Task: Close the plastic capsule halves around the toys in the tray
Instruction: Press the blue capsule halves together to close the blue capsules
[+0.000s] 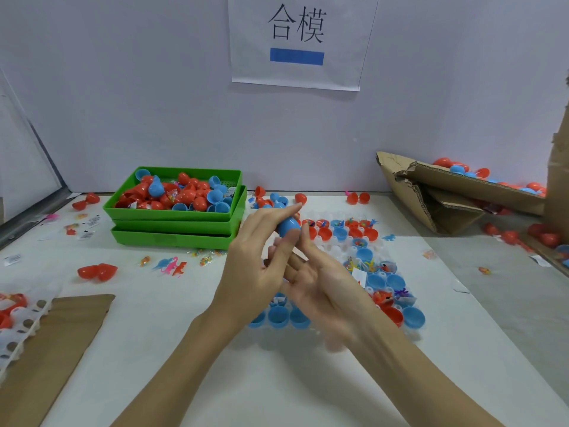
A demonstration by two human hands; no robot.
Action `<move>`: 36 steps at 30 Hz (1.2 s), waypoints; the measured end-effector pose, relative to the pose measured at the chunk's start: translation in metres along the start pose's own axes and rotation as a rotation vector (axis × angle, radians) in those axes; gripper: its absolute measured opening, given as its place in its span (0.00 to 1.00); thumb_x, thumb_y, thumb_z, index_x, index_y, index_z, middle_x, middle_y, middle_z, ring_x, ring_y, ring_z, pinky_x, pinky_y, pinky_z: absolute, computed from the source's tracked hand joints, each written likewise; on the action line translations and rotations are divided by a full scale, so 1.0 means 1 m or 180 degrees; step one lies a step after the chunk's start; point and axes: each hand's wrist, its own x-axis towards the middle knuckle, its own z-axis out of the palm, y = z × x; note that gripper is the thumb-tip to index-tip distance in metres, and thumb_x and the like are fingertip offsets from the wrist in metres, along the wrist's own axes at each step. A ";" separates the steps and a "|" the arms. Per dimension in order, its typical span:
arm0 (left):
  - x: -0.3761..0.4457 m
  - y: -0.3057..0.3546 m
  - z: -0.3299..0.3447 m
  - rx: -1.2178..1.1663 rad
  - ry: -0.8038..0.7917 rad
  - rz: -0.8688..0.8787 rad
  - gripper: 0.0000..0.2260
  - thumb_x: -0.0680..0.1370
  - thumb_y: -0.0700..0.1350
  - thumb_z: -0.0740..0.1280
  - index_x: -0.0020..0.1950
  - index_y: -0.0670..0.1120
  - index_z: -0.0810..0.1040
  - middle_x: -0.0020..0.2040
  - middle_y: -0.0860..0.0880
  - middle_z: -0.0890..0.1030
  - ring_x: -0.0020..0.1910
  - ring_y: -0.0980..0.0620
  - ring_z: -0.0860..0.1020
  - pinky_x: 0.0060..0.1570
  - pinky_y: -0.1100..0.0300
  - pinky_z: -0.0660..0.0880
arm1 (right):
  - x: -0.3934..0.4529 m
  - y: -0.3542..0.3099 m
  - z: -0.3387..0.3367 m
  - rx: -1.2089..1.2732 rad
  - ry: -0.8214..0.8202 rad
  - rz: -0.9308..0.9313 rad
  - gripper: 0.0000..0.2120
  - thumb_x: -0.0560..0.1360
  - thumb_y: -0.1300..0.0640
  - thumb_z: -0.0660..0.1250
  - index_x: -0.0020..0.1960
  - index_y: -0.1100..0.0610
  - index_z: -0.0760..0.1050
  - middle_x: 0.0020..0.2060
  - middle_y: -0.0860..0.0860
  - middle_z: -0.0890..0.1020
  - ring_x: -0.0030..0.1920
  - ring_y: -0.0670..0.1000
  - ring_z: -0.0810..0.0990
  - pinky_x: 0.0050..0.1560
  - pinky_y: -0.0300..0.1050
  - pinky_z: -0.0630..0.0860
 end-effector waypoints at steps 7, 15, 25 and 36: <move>0.002 0.000 -0.001 -0.0991 -0.0103 -0.0689 0.14 0.85 0.39 0.64 0.70 0.45 0.79 0.64 0.50 0.83 0.68 0.48 0.78 0.68 0.51 0.76 | 0.001 -0.005 0.000 -0.0596 0.0441 -0.0468 0.16 0.82 0.52 0.66 0.61 0.62 0.82 0.56 0.62 0.85 0.60 0.59 0.84 0.63 0.52 0.80; 0.002 -0.001 0.004 -0.1812 0.0215 -0.1258 0.13 0.80 0.45 0.69 0.64 0.45 0.83 0.59 0.52 0.87 0.62 0.55 0.83 0.58 0.67 0.78 | -0.002 -0.006 0.002 -0.0965 0.0878 -0.0827 0.16 0.75 0.47 0.72 0.49 0.60 0.86 0.43 0.58 0.86 0.47 0.55 0.86 0.51 0.44 0.83; 0.004 -0.006 0.001 -0.2280 0.0644 -0.1842 0.15 0.76 0.50 0.73 0.61 0.47 0.86 0.59 0.47 0.86 0.63 0.48 0.83 0.64 0.52 0.79 | -0.003 -0.008 0.004 -0.1586 0.0755 -0.1029 0.13 0.79 0.51 0.69 0.58 0.57 0.82 0.45 0.57 0.88 0.49 0.56 0.88 0.49 0.42 0.83; 0.003 -0.006 0.001 -0.1886 0.0254 -0.1490 0.11 0.80 0.46 0.71 0.62 0.48 0.85 0.59 0.51 0.87 0.61 0.51 0.84 0.60 0.59 0.80 | -0.005 -0.018 -0.002 -0.2151 0.0999 -0.1371 0.06 0.80 0.52 0.69 0.55 0.51 0.81 0.41 0.50 0.87 0.44 0.50 0.87 0.46 0.40 0.83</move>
